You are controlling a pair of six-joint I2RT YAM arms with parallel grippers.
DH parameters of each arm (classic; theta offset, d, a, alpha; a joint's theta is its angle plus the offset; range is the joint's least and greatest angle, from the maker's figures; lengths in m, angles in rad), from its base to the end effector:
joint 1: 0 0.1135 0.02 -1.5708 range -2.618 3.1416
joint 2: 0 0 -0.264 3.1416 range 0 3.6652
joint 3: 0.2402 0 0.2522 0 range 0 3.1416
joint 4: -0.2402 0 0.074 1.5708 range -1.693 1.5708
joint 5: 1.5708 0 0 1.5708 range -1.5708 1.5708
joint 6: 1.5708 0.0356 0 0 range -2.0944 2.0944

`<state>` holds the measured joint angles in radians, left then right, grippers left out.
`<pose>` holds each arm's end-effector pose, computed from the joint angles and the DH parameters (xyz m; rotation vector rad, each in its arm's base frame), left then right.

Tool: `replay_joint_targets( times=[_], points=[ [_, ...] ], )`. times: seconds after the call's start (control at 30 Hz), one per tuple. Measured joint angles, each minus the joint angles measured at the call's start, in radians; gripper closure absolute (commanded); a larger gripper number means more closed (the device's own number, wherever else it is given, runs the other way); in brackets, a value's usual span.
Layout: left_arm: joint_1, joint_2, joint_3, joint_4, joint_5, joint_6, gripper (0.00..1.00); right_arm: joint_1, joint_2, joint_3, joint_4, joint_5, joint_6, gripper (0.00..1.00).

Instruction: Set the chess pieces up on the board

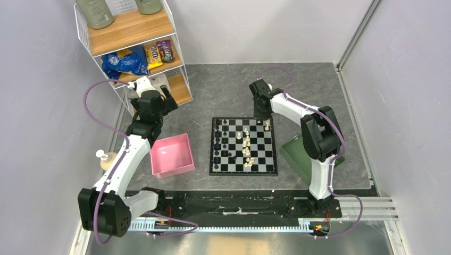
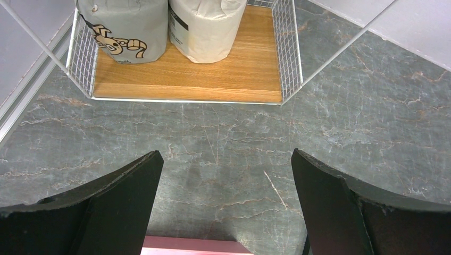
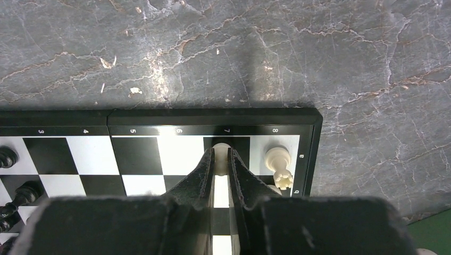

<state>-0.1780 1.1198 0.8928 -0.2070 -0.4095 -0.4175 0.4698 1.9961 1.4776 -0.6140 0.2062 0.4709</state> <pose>0.2524 -0.0310 0.3096 -0.4897 1.9049 0.0217 0.3757 0.1826 0.1861 0.0628 2.6595 0.0231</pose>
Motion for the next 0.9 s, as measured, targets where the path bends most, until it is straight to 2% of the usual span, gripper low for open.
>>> replay_joint_targets(
  times=[0.17,0.27,0.5,0.73,0.9],
  points=[
    [0.0,0.0,0.0,0.0,0.0,0.0,0.0,0.0,-0.001,-0.004,0.004,-0.001,0.0,0.78],
    [0.0,0.0,0.0,0.0,0.0,0.0,0.0,0.0,-0.005,-0.011,0.009,-0.001,0.0,0.67],
    [0.0,0.0,0.0,0.0,0.001,0.0,0.0,0.0,-0.012,-0.014,0.002,-0.012,-0.013,0.59],
    [0.0,0.0,0.0,0.0,0.004,0.0,0.0,0.019,-0.077,0.005,-0.027,-0.032,-0.043,0.56],
    [0.0,0.001,0.0,0.0,0.016,0.0,0.0,0.086,-0.106,0.012,-0.03,-0.042,-0.045,0.56]
  ],
)
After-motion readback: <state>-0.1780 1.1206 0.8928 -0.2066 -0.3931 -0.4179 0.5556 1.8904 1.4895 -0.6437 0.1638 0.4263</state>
